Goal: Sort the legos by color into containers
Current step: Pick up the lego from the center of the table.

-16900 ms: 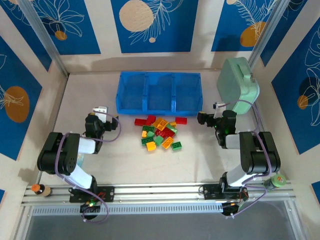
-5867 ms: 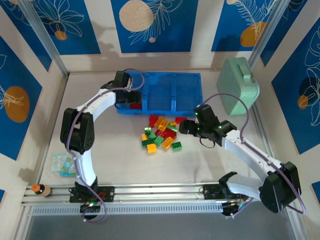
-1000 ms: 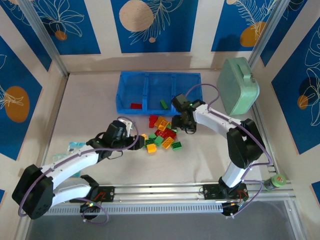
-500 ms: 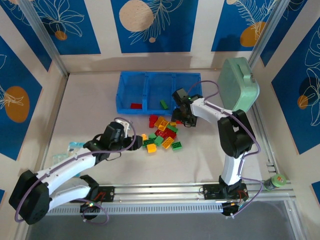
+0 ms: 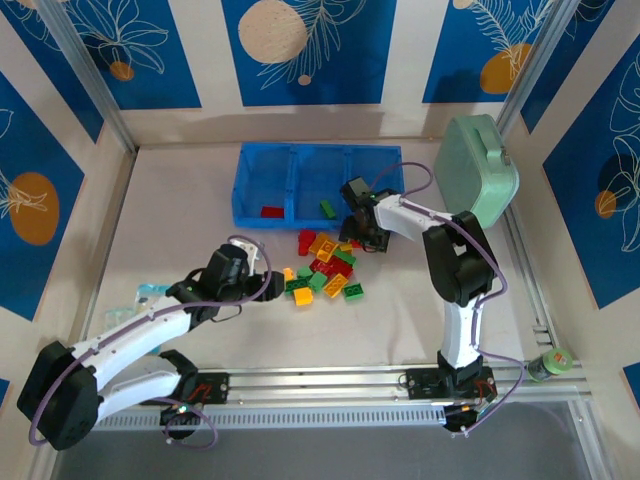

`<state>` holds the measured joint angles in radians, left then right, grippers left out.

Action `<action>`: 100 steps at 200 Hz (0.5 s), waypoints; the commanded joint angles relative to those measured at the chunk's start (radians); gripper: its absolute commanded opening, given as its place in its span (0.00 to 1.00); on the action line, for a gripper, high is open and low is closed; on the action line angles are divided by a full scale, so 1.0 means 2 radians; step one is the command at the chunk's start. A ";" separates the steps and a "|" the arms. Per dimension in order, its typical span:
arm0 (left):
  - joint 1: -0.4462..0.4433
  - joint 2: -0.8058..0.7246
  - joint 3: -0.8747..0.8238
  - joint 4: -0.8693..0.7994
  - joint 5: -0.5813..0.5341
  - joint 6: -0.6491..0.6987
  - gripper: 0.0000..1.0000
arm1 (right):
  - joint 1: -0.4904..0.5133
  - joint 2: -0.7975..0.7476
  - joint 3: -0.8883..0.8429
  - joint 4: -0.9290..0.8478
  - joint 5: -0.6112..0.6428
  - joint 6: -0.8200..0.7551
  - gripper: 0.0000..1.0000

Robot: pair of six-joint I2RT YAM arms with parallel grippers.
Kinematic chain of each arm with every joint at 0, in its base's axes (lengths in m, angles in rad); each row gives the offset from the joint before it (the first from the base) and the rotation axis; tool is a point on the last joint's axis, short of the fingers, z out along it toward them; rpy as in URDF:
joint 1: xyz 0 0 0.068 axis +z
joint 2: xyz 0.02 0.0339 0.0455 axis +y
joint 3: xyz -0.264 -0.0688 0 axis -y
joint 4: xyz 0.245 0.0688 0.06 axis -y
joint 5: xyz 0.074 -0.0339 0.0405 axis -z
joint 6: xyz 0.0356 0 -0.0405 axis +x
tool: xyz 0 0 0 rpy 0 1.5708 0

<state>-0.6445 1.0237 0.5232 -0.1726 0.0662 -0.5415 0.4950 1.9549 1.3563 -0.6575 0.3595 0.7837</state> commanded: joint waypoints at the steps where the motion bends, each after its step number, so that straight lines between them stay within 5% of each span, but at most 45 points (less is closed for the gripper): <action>1: -0.004 0.001 -0.002 -0.008 -0.009 0.007 0.72 | -0.004 0.008 -0.001 0.004 0.007 0.006 0.78; 100: -0.004 0.020 0.009 0.000 -0.005 0.010 0.71 | -0.005 0.002 -0.020 0.005 0.016 -0.008 0.60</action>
<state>-0.6449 1.0580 0.5236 -0.1719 0.0662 -0.5411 0.4774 1.9675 1.3537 -0.6388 0.3717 0.7620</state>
